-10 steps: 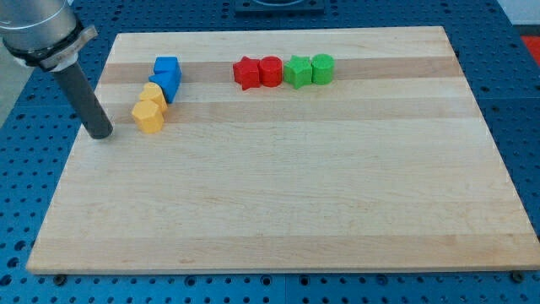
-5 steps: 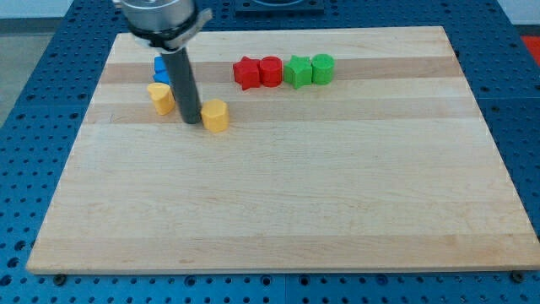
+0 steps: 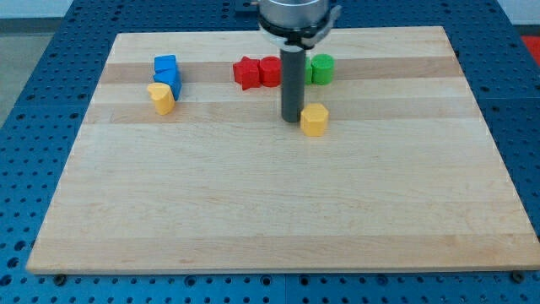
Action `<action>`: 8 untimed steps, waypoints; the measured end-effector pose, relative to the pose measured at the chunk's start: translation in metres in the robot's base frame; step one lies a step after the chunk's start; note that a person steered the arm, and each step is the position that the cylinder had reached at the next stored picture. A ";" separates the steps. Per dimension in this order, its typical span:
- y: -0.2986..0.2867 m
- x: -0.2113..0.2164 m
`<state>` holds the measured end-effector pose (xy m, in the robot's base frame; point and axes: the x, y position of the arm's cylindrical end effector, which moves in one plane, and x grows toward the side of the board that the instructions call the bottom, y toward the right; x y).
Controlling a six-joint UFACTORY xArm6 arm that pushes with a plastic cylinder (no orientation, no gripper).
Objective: Move yellow hexagon towards bottom right
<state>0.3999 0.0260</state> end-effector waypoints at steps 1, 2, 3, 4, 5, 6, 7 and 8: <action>0.029 0.000; 0.052 0.000; 0.067 0.010; 0.075 0.034; 0.095 0.046; 0.116 0.043; 0.133 0.048; 0.135 0.075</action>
<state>0.4751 0.1608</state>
